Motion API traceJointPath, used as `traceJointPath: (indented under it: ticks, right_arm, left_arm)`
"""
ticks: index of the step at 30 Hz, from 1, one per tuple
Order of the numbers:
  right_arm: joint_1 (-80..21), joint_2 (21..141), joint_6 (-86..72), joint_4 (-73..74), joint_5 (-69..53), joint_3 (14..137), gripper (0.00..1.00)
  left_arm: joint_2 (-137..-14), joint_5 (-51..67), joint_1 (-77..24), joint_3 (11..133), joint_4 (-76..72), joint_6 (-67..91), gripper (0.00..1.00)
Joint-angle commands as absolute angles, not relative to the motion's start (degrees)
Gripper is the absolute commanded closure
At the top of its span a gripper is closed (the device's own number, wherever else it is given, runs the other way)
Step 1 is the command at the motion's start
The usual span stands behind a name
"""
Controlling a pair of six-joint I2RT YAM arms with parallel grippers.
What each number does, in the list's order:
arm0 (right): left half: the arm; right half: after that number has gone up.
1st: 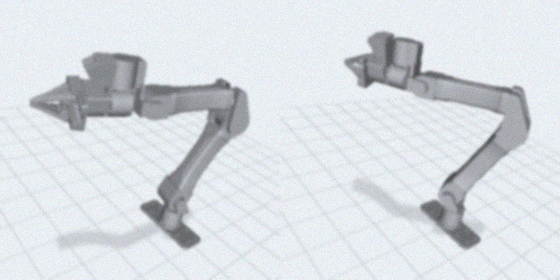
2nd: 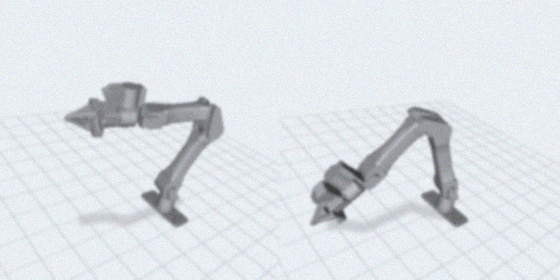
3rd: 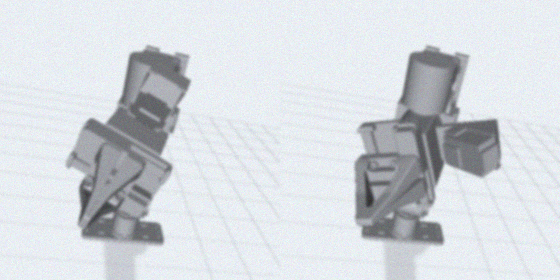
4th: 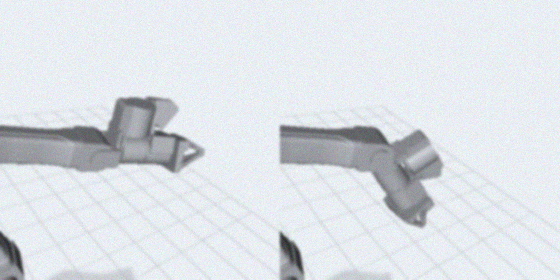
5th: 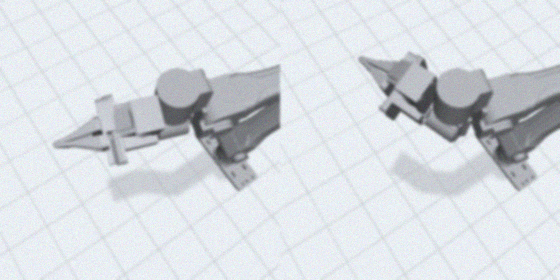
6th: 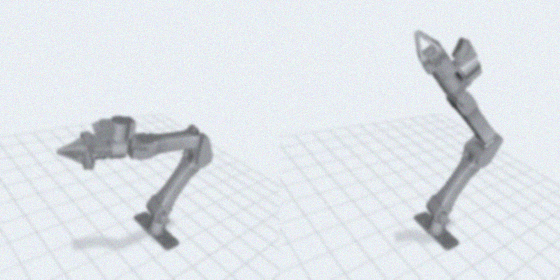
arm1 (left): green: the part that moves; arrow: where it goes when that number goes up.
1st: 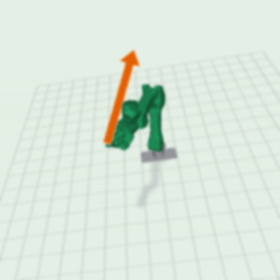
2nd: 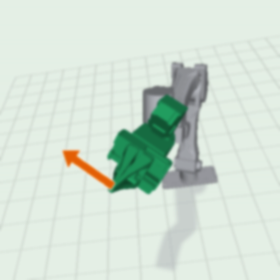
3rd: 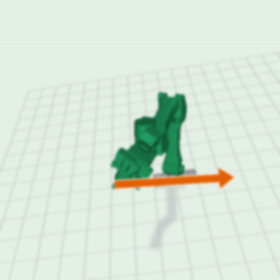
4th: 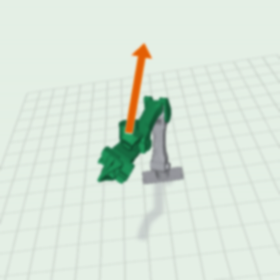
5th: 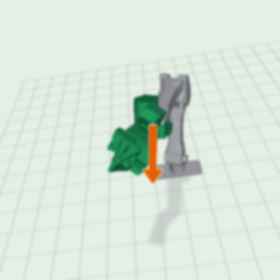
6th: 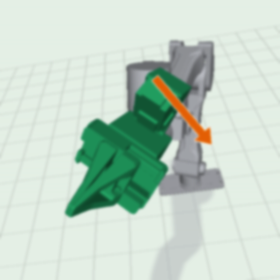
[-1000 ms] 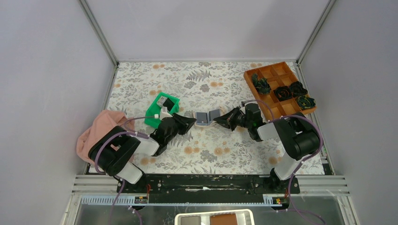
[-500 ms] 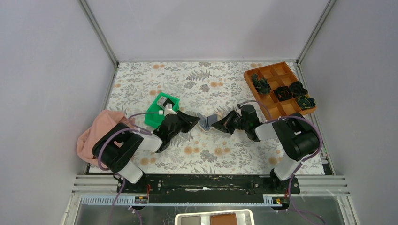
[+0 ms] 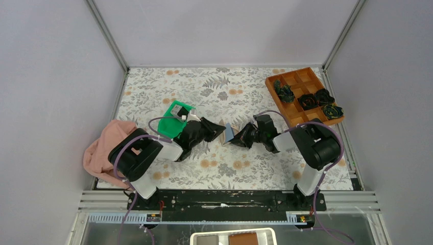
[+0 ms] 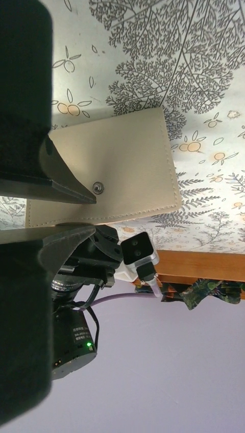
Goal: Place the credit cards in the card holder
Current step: Close the card holder at the center of the board.
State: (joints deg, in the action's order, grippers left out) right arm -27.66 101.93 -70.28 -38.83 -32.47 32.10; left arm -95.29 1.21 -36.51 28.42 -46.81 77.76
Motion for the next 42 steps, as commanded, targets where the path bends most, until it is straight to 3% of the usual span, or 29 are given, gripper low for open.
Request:
traceJointPath:
  ticks: [1, 9, 16, 20, 27, 42]
  right_arm:
    - [-28.73, 102.99, -67.87, -37.09, -34.46, 34.42, 1.00]
    - [-28.72, 103.97, -65.22, -33.85, -34.64, 35.31, 0.97]
    - [-28.81, 103.55, -63.10, -31.66, -33.84, 35.22, 0.71]
    - [-28.72, 102.55, -61.21, -29.09, -33.04, 35.31, 0.61]
    - [-28.78, 97.76, -53.31, -18.13, -28.95, 37.00, 0.56]
    - [-28.77, 90.57, -40.23, -1.32, -17.47, 42.27, 0.56]
  left_arm:
    - [-97.61, 2.66, -37.11, 30.12, -47.76, 75.76, 0.72]
    - [-99.80, 4.78, -37.98, 31.07, -46.52, 75.07, 0.72]
    - [-98.61, 4.78, -38.22, 32.53, -40.61, 71.98, 0.72]
    - [-98.33, 4.76, -38.76, 31.91, -39.86, 71.81, 0.72]
    - [-98.32, 4.59, -39.51, 34.22, -35.98, 69.73, 0.72]
    - [-95.85, 2.94, -40.52, 35.82, -30.44, 67.87, 0.67]
